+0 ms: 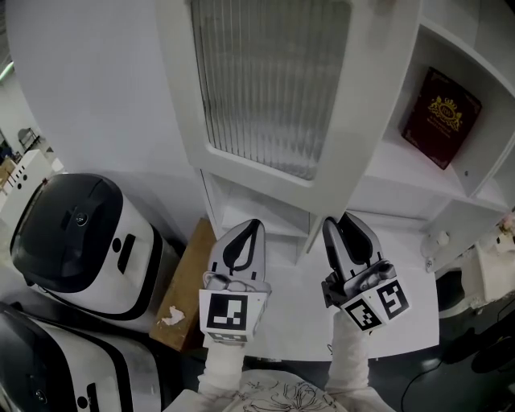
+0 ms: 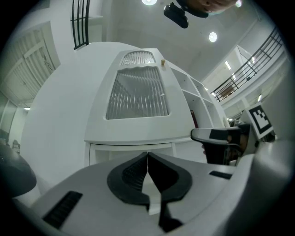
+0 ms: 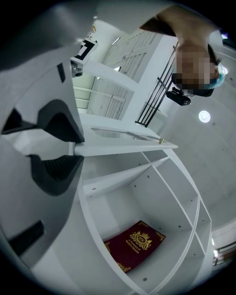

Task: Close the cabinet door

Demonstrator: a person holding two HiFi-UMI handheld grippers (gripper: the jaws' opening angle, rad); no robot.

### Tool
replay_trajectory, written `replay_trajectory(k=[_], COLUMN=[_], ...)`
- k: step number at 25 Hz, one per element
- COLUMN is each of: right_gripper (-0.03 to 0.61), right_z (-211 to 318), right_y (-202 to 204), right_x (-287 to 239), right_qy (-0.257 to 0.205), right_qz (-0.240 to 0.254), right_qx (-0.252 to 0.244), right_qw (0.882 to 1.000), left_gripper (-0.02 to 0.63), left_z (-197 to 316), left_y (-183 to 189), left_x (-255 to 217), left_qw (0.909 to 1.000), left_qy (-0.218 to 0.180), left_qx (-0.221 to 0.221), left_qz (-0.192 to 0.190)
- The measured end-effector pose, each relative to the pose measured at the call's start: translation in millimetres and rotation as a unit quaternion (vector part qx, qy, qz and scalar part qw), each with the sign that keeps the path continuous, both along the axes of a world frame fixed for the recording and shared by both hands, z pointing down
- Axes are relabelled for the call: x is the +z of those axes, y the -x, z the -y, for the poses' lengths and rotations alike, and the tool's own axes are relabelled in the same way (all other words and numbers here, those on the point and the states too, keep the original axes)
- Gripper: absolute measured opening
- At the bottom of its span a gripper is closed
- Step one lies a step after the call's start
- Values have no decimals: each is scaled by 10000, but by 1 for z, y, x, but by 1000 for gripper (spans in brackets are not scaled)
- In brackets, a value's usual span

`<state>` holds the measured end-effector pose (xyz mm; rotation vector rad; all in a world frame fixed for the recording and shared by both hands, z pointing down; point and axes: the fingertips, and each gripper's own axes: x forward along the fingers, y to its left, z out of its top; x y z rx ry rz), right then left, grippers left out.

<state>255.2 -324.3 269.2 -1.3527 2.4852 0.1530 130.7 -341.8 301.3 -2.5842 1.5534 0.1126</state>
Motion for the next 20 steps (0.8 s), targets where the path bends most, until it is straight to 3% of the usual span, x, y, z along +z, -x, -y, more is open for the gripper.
replay_trajectory(k=[20], right_gripper=[100], right_z=[32], right_y=[-18], right_x=[0], right_qy=[137], right_qz=[100], right_qx=[226], right_qw=[9996], left_gripper=[5], left_z=[16], left_y=[-18], left_x=[-1], left_qw=[9999], left_qy=[25], left_qx=[-112], left_qz=[32])
